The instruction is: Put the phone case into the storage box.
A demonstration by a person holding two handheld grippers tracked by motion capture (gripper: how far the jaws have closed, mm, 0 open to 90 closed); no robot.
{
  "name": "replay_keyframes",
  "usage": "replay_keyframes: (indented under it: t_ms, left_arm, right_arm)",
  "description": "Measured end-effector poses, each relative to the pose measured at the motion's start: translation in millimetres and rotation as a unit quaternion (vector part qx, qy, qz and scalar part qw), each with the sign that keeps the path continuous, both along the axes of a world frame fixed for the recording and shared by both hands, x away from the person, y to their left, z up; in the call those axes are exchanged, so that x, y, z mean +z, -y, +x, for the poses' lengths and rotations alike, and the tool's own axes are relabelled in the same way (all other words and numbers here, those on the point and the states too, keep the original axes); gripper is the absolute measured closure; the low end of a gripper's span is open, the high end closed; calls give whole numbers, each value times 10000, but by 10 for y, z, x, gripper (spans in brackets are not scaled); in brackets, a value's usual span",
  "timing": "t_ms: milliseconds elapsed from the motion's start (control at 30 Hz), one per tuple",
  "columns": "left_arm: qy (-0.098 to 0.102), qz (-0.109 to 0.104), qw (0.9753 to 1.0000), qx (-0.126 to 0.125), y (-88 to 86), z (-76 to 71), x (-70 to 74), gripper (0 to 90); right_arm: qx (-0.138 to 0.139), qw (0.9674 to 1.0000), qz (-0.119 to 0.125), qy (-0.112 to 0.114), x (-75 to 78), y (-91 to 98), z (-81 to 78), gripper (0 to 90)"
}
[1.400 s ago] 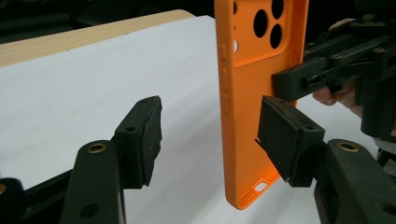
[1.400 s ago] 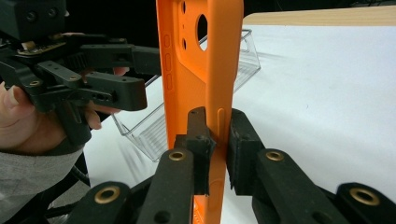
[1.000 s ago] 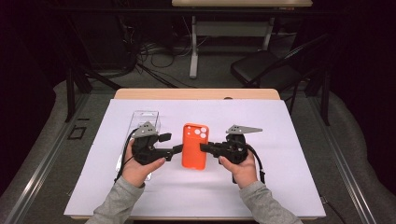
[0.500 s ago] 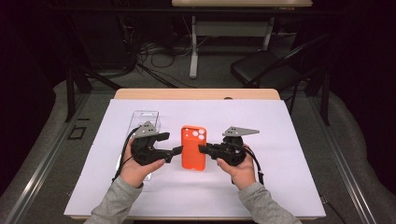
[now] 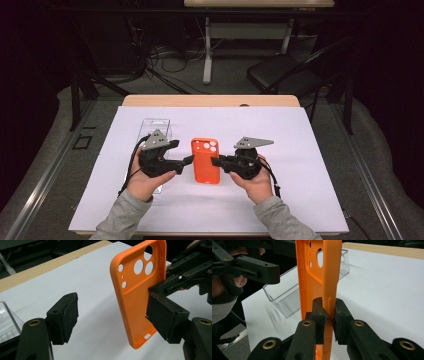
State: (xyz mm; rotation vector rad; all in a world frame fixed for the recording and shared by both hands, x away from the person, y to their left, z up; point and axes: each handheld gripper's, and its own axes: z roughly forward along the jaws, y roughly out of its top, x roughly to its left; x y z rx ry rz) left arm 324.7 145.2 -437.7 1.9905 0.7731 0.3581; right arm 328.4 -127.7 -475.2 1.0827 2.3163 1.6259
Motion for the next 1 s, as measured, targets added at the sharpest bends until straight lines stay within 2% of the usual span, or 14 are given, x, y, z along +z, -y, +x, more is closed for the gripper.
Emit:
replay_keyframes:
  t_ms: [367, 633, 867, 1000]
  left_arm:
    - [151, 213, 9997, -15, 11, -27, 22, 348]
    - [268, 296, 9992, -75, 10, -41, 35, 430]
    - [385, 410, 9984, -50, 18, -43, 30, 446]
    - [377, 381, 9986, -32, 12, -37, 24, 453]
  right_arm:
    - [65, 9995, -310, 61, 5, -63, -32, 809]
    - [71, 9992, -388, 43, 1, -92, -47, 809]
    - [72, 9990, -442, 30, -12, -106, -44, 809]
    - [91, 9987, -494, 8, -14, -123, -55, 809]
